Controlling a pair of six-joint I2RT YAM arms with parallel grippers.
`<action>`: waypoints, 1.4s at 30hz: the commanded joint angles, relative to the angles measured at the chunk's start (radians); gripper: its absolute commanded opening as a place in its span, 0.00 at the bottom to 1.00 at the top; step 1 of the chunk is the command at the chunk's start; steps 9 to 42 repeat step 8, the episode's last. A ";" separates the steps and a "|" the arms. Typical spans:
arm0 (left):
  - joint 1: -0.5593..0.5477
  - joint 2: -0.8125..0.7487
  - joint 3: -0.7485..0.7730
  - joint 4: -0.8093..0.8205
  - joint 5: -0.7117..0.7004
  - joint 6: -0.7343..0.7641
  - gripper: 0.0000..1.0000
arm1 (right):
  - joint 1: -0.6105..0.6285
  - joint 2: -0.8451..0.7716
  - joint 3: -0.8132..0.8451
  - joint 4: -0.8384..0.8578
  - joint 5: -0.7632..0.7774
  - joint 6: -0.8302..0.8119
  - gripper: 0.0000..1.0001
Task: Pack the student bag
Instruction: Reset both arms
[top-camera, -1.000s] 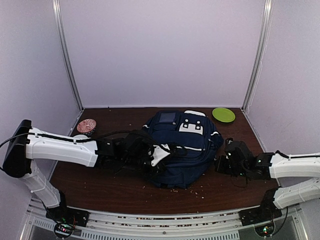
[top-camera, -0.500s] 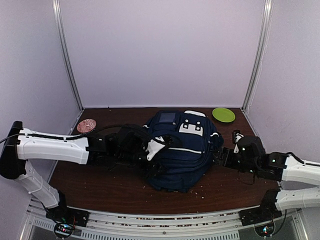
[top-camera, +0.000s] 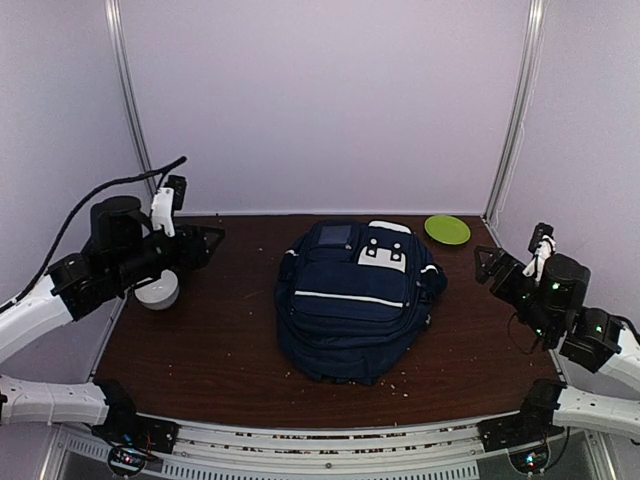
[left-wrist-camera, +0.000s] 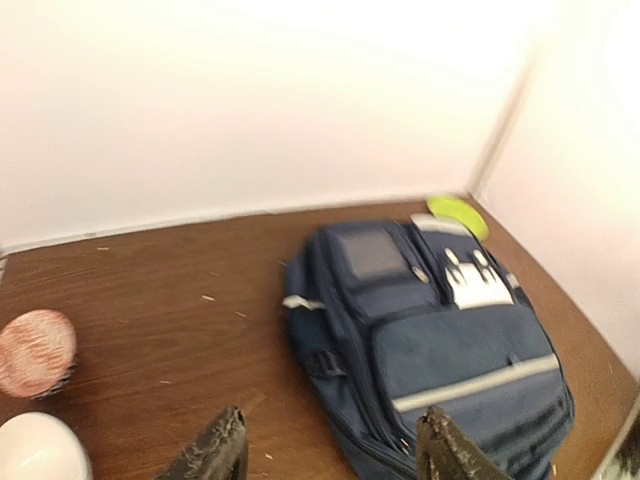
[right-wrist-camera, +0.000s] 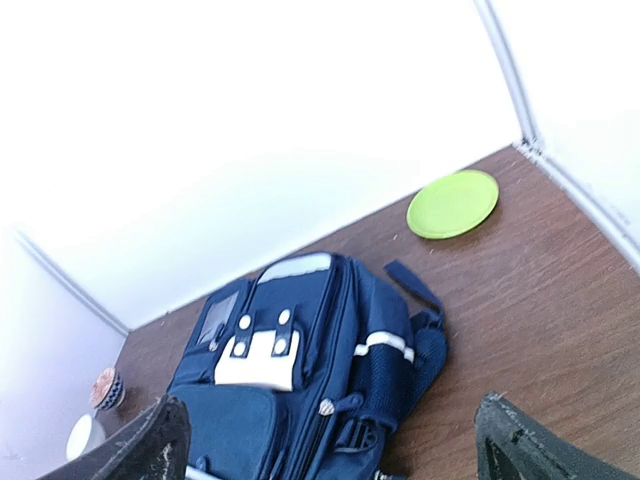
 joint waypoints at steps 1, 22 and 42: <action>0.055 -0.065 -0.001 -0.076 -0.194 -0.108 0.98 | -0.008 0.026 0.065 0.017 0.145 -0.086 1.00; 0.070 -0.066 0.041 -0.188 -0.258 -0.130 0.98 | -0.008 0.035 0.087 -0.035 0.278 -0.111 0.99; 0.070 -0.066 0.041 -0.188 -0.258 -0.130 0.98 | -0.008 0.035 0.087 -0.035 0.278 -0.111 0.99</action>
